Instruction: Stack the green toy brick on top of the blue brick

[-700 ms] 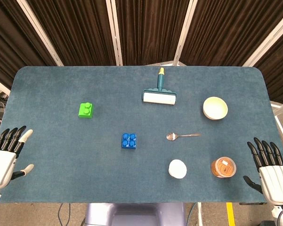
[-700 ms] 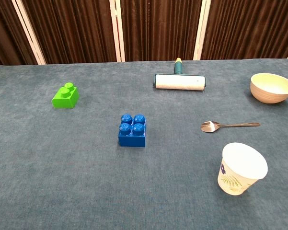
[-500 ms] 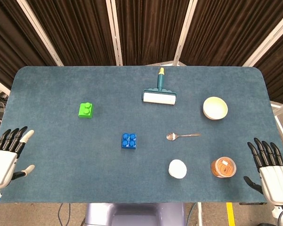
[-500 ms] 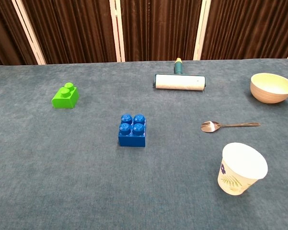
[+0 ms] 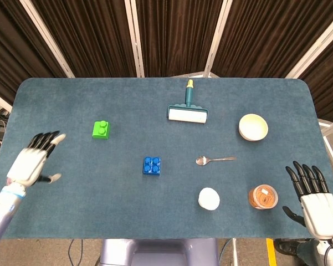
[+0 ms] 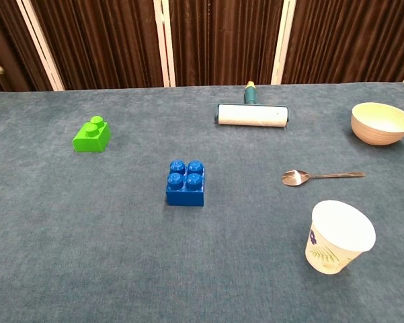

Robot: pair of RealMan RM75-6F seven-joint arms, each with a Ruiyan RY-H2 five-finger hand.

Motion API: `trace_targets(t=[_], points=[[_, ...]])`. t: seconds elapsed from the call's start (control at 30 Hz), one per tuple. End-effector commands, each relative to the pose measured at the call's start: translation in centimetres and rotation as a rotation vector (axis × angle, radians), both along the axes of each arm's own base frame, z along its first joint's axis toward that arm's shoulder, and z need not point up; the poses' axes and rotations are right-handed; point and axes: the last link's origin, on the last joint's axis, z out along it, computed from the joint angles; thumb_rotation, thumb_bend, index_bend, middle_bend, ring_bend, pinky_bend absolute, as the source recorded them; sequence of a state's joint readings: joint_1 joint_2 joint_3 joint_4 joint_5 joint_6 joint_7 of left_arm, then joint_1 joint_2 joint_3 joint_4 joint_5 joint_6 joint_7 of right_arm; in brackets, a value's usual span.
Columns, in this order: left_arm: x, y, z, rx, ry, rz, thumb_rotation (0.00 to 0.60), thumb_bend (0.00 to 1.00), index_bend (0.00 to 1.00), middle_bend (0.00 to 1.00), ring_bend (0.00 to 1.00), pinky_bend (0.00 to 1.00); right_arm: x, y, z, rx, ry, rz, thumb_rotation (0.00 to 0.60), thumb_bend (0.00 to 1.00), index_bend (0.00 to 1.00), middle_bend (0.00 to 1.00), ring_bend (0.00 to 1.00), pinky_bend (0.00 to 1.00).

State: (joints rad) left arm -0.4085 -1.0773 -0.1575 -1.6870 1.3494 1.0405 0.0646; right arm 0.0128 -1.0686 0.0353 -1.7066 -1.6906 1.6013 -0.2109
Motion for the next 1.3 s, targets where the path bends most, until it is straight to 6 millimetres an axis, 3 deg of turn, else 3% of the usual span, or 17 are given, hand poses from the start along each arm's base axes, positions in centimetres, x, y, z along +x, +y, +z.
trace_targets(t=[0.03,0.27,0.37,0.57,0.73,1.07,1.3], points=[[2.2,6.1,-2.0,-0.044,-0.019,0.014,0.6,0.01,0.0,0.0,0.0,0.0,-0.3,-0.6,-0.1,-0.004,-0.001,-0.023,0.6,0.0,0.0,0.0,0.0,0.0],[4.8,12.8,-5.6,-0.064,0.054,0.015,0.6,0.01,0.0,0.0,0.0,0.0,-1.2,-1.4,0.1,-0.036,0.013,-0.075,0.6,0.0,0.0,0.0,0.0,0.0],[4.8,14.2,-6.7,-0.068,0.101,0.025,0.6,0.01,0.0,0.0,0.0,0.0,-1.5,-1.5,0.3,-0.051,0.018,-0.083,0.6,0.0,0.0,0.0,0.0,0.0],[4.3,16.3,-9.0,-0.077,0.149,0.066,0.6,0.08,0.06,0.07,0.07,0.11,-2.0,-1.5,0.5,-0.072,0.029,-0.101,0.6,0.0,0.0,0.0,0.0,0.0],[3.9,17.2,-10.7,-0.106,0.161,0.093,0.6,0.12,0.1,0.11,0.12,0.16,-2.3,-1.6,0.6,-0.076,0.036,-0.112,0.6,0.0,0.0,0.0,0.0,0.0],[3.7,17.8,-12.3,-0.121,0.176,0.112,0.6,0.13,0.14,0.16,0.15,0.2,-2.3,-1.8,0.4,-0.074,0.034,-0.116,0.6,0.0,0.0,0.0,0.0,0.0],[3.5,18.0,-13.0,-0.117,0.181,0.123,0.6,0.13,0.23,0.31,0.27,0.32,-2.5,-1.9,0.4,-0.073,0.03,-0.123,0.6,0.0,0.0,0.0,0.0,0.0]])
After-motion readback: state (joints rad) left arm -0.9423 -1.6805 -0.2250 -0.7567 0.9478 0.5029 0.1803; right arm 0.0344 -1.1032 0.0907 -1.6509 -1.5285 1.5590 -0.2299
